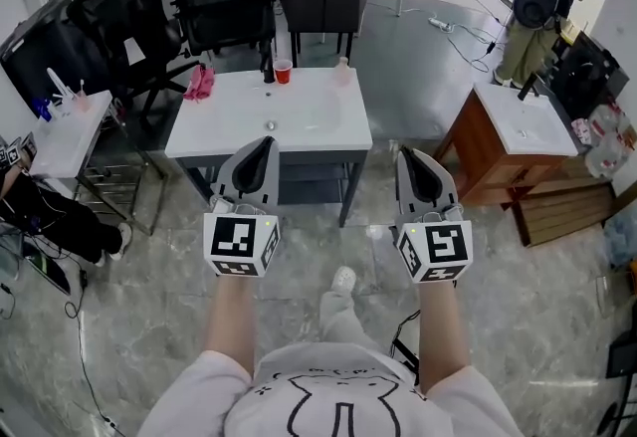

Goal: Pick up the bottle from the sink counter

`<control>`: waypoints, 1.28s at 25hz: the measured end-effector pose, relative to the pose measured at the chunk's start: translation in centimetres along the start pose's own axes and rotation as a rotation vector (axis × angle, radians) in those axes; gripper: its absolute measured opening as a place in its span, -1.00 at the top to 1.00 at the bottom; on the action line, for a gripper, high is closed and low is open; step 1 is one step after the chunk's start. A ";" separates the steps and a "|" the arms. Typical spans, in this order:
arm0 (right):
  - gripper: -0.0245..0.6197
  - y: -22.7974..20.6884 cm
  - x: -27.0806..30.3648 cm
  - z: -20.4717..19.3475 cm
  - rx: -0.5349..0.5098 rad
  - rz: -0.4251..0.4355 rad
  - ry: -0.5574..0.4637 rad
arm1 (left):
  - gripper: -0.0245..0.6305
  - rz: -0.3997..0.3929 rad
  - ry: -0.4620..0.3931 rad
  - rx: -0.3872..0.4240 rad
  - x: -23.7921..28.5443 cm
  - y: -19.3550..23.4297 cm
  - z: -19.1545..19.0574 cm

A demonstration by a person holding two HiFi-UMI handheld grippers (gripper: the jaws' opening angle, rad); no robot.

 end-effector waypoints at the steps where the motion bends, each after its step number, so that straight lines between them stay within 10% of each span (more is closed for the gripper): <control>1: 0.83 -0.4 1.0 -0.5 0.007 0.001 -0.003 | 0.90 -0.001 0.002 0.002 1.0 0.2 -0.3; 32: 0.81 -17.0 31.2 -15.4 0.110 0.156 0.004 | 0.90 0.067 0.069 -0.004 35.9 7.6 -8.1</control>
Point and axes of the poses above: the fingertips, and each gripper's own axes: x forward along the fingers, y to its left, z out of its top, the point moved 7 cm from there along -x, backward along the fingers, and after that the axes turned 11 degrees about -x, right-handed, at the moved point
